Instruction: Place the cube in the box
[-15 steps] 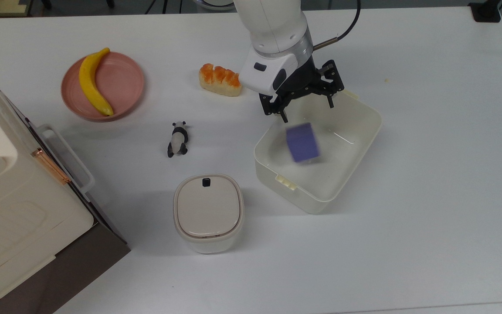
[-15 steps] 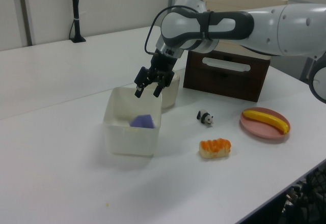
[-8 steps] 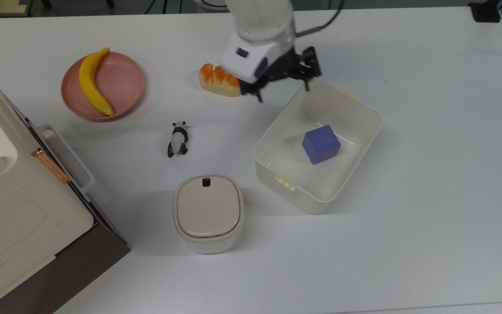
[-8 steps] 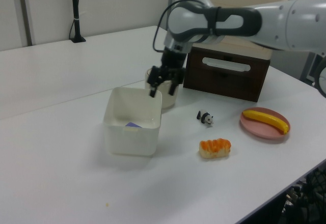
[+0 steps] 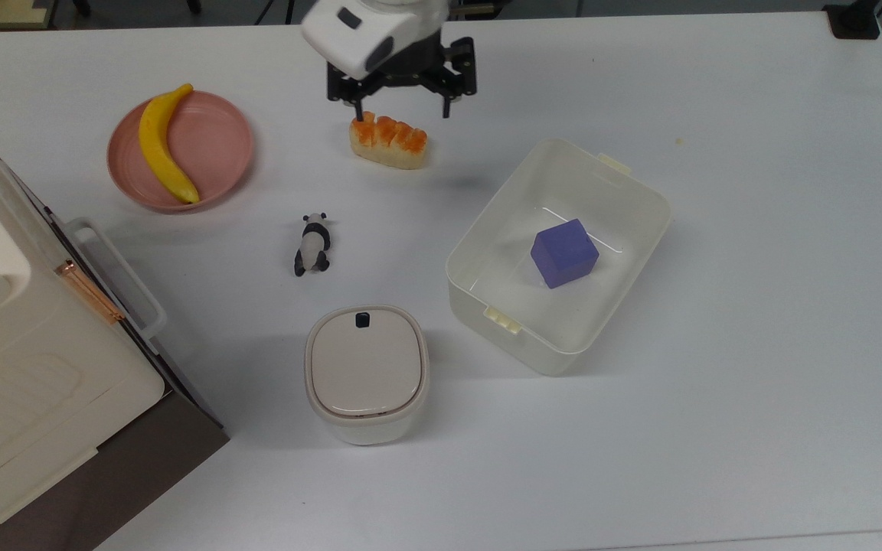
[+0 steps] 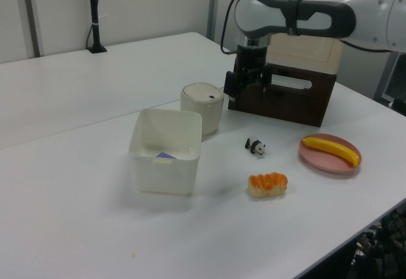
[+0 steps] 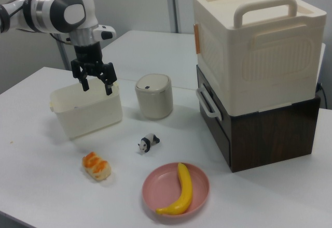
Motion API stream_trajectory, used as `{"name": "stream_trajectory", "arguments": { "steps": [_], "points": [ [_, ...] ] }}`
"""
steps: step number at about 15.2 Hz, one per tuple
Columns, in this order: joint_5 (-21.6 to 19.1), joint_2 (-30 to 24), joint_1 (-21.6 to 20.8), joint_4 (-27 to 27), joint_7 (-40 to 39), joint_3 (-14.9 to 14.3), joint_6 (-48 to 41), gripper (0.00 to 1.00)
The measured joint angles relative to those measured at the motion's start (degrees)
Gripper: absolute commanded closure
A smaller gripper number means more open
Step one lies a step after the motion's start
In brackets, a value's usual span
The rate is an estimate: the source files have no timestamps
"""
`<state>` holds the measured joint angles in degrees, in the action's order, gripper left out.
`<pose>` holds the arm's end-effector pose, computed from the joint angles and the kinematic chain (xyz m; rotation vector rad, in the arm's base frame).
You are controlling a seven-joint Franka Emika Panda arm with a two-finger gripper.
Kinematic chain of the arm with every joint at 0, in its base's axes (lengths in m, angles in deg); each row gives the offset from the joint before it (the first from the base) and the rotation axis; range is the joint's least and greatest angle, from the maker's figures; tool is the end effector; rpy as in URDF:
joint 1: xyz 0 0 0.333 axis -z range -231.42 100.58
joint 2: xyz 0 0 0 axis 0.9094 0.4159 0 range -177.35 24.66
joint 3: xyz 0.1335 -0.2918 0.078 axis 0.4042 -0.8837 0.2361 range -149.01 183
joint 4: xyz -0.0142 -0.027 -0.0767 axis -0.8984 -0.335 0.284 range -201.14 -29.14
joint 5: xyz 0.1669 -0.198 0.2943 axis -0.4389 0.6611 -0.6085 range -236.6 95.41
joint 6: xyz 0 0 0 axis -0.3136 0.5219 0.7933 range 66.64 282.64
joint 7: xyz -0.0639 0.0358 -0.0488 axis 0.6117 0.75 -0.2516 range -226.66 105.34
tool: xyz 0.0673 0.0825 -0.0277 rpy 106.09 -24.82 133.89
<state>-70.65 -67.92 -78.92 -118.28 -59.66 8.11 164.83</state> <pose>0.5986 0.0541 0.5361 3.1124 0.0994 -0.1144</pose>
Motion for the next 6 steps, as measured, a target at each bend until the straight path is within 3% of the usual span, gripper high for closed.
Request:
{"name": "stream_trajectory", "arguments": {
  "steps": [6],
  "points": [
    [0.1, -0.3, 1.4, 0.0, 0.6, 0.0, 0.0, 0.00]
  ]
}}
